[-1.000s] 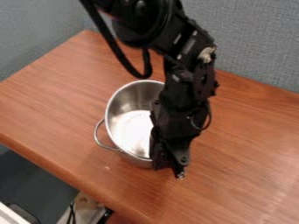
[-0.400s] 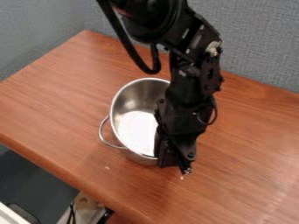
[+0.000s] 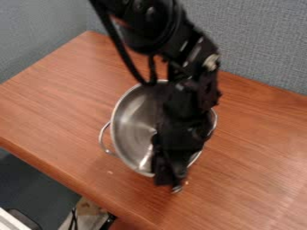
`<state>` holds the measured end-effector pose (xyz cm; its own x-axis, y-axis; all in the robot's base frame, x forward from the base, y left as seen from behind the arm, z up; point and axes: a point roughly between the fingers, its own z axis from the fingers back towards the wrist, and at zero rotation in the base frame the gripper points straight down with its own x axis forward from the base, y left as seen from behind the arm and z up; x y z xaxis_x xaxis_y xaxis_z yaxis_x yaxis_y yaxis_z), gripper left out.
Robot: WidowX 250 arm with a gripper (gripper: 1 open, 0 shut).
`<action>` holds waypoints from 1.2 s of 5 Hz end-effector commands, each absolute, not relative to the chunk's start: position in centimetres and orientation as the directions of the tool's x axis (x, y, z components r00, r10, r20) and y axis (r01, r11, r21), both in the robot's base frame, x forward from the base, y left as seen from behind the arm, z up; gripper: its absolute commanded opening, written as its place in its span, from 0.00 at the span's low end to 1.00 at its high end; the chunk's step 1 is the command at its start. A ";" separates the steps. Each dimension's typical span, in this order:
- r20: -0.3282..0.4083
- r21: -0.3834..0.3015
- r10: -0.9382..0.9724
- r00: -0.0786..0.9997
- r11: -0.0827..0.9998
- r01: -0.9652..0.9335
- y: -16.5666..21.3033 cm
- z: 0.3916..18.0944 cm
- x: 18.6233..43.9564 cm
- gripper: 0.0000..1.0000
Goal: Move the red object from the metal pot to the table
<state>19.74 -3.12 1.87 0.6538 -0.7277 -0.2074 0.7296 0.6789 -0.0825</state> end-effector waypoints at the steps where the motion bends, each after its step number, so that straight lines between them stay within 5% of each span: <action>1: -0.261 -0.157 -0.690 0.675 0.721 0.675 0.8 -0.1 17.0 0.00; 2: -0.226 -0.138 -0.677 0.700 0.734 0.665 0.5 -0.4 16.9 1.00; 4: -0.122 -0.078 -0.701 0.702 0.712 0.697 -2.7 -0.2 18.0 1.00; 6: -0.079 -0.050 -0.589 0.804 0.808 0.587 -2.0 5.1 20.0 1.00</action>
<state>19.32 -2.04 4.37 0.7958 -0.5955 -0.1099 0.5919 0.8033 -0.0666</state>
